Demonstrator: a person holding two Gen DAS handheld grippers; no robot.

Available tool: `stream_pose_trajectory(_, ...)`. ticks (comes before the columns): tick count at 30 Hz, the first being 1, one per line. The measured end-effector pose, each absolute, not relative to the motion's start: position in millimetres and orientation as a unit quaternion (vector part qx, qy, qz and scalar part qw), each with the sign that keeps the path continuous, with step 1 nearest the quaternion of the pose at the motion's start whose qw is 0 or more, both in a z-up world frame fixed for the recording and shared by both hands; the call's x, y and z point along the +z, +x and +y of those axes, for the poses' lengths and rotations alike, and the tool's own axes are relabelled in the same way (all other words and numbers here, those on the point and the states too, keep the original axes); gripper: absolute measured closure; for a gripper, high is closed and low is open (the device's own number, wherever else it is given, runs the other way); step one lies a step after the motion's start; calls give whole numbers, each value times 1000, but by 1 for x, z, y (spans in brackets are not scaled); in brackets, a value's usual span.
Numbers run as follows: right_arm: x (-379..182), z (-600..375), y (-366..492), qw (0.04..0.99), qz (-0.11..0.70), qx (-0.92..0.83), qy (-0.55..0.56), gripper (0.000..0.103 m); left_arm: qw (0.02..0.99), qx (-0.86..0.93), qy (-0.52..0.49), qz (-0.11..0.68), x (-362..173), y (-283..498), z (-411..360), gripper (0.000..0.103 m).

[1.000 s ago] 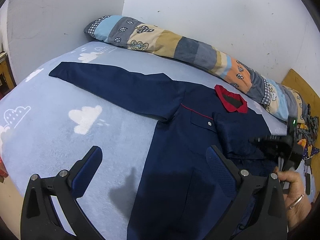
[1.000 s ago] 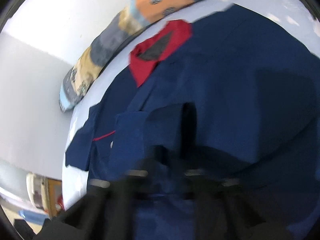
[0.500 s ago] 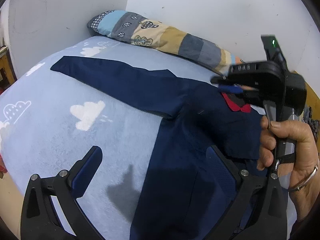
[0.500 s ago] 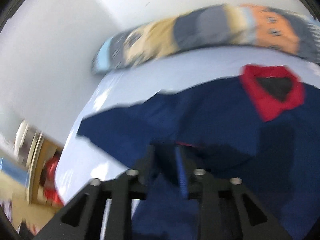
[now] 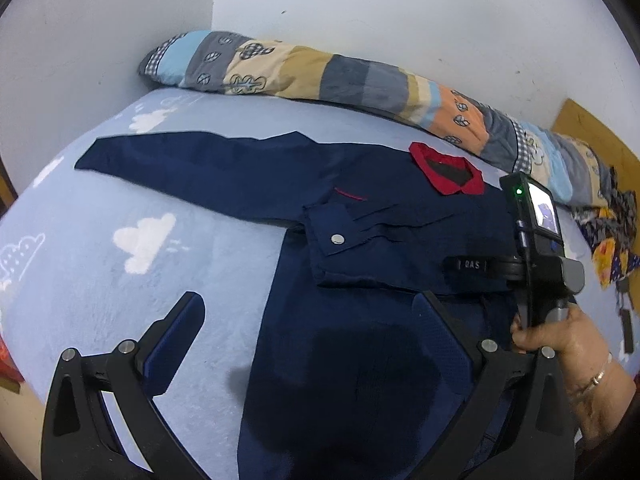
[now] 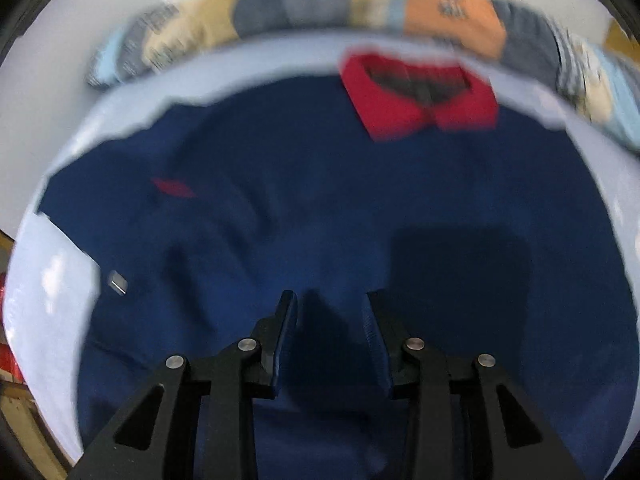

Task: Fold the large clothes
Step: 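Carry the sleeve across the jacket body and lay it down, open right gripper, then grasp the other navy sleeve cuff with the left gripper and lift it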

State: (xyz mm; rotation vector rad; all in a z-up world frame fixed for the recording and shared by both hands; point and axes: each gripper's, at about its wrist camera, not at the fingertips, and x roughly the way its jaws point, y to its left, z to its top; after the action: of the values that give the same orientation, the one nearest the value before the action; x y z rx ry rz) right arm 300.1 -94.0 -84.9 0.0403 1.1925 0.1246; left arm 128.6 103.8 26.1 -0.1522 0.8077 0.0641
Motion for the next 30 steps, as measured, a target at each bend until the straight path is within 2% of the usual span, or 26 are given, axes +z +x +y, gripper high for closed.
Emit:
stream_pose_trajectory(4,-47,-110,273,842,527,92,61,67,918,26,-55,391,26,129,93,0)
stream_pose_trajectory(6,-29,-123,252,854,509,89,64,59,921,28,-41,386,27,130,87,0)
stream_pose_trajectory(7,-22,-131,238,858,505,75,56,51,921,27,-37,386,26,130,85,0)
stream_pose_trajectory(10,-23,-154,208,862,501,61,48,46,919,22,-27,392,22,133,76,0)
stream_pose_trajectory(16,-75,-183,217,814,575,37,71,45,922,5,17,387,22,142,46,0)
stream_pose_trajectory(19,-65,-192,215,821,562,36,96,48,926,-9,33,376,29,148,42,0)
stream_pose_trajectory(23,-25,-205,207,865,490,26,108,45,926,-26,-5,377,39,166,69,0)
stream_pose_trajectory(26,-18,-215,205,871,474,27,127,45,915,-4,-75,397,34,197,126,0)
stream_pose_trajectory(30,-1,-217,208,884,445,41,138,45,902,53,-116,413,21,238,205,0)
